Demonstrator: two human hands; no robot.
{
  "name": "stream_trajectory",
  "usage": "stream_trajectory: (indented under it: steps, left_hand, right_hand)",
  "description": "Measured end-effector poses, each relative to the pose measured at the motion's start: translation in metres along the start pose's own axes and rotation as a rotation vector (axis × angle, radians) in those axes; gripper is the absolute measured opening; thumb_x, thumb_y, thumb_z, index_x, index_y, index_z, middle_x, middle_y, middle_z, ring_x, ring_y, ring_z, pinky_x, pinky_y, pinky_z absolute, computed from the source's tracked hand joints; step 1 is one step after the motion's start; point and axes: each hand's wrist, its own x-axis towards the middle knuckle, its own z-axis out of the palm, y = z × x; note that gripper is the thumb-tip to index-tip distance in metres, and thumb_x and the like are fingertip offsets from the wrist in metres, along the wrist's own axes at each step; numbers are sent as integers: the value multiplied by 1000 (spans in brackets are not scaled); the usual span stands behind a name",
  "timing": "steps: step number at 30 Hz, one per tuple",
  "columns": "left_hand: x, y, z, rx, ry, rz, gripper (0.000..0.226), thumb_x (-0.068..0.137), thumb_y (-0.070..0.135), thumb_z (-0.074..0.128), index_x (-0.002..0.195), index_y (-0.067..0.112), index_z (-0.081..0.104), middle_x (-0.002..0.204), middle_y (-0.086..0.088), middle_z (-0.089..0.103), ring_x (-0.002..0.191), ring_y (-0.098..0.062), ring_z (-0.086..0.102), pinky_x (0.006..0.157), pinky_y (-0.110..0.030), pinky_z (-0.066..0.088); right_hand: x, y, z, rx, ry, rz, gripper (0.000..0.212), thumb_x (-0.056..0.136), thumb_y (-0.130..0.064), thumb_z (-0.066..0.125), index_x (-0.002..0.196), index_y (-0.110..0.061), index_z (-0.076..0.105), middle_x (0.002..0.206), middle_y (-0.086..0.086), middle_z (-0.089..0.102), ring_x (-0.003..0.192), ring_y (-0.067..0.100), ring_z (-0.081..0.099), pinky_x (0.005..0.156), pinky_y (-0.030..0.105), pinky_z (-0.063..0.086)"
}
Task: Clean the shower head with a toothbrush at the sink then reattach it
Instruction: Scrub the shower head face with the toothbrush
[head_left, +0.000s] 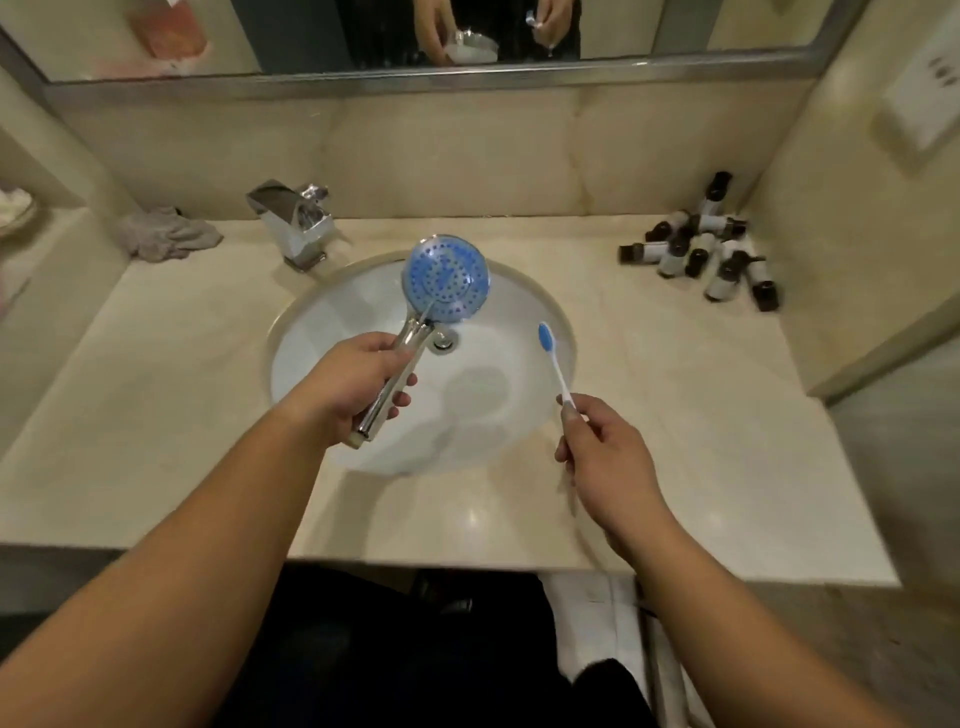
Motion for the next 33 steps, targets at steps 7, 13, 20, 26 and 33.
stream_trajectory:
  steps: [7, 13, 20, 26, 33]
  left_hand:
    - [113, -45, -46, 183, -64, 38, 11, 104, 26, 57, 105, 21, 67, 90, -11, 70, 67, -24, 68, 70, -37, 55]
    - [152, -67, -75, 282, -139, 57, 17, 106, 25, 55, 110, 11, 62, 98, -15, 72, 75, -30, 76, 71, -42, 60]
    - [161, -79, -102, 101, -275, 40, 16, 107, 15, 51, 106, -1, 55, 105, -20, 64, 82, -30, 78, 59, -41, 62]
    - [172, -73, -101, -31, -285, 15, 7, 107, 7, 47, 104, 4, 53, 102, -19, 62, 78, -33, 74, 69, -50, 62]
    - [180, -75, -94, -67, -246, -6, 23, 105, -2, 43, 111, 16, 57, 99, -21, 60, 76, -31, 73, 70, -47, 62]
  right_hand:
    - [106, 14, 94, -164, 16, -212, 15, 97, -34, 51, 107, -33, 63, 70, -7, 65, 59, 2, 56, 61, 23, 41]
    - [141, 2, 127, -471, -21, -362, 6, 95, -25, 47, 96, -24, 52, 78, -2, 64, 71, 21, 57, 64, 36, 46]
    - [167, -26, 178, -643, -1, -516, 5, 92, -23, 45, 91, -20, 48, 72, 0, 57, 72, 25, 51, 61, 36, 39]
    - [194, -29, 190, -845, 5, -702, 29, 99, -49, 36, 89, -25, 48, 75, -6, 54, 73, 22, 49, 60, 35, 35]
    - [216, -10, 185, -798, -26, -778, 23, 99, -36, 41, 79, -24, 41, 71, -6, 44, 68, 22, 42, 60, 34, 30]
